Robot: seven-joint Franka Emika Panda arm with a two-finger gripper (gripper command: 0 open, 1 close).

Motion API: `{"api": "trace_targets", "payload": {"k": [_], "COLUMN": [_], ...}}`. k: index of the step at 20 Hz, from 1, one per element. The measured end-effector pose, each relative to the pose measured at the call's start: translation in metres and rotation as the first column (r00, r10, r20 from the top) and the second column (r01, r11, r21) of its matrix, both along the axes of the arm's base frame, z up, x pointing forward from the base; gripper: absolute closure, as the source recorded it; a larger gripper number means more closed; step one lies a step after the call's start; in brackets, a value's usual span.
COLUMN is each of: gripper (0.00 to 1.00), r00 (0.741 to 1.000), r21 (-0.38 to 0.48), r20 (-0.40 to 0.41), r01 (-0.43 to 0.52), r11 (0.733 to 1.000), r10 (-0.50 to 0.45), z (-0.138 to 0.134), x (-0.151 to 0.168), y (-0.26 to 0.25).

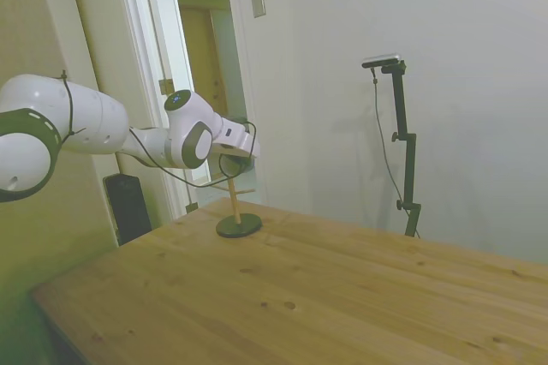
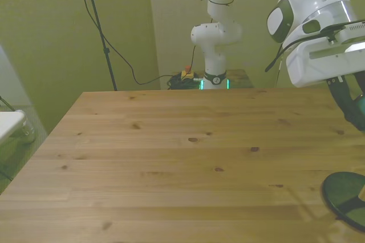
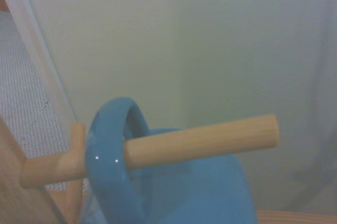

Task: Unload the mug

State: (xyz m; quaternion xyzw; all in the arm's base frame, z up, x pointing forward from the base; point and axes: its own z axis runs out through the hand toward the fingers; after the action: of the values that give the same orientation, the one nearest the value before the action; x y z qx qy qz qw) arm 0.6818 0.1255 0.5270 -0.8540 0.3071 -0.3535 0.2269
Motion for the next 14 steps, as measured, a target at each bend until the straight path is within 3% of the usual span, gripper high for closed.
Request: {"api": "trace_targets", "payload": {"k": [14], "gripper": [1.00], "r00": [1.000], "r21": [0.001], "r20": [0.009], "r01": [-0.013], "r11": [1.000], "r10": [0.013], "z": [0.011], "x": [-0.022], "y": [-0.002]}}
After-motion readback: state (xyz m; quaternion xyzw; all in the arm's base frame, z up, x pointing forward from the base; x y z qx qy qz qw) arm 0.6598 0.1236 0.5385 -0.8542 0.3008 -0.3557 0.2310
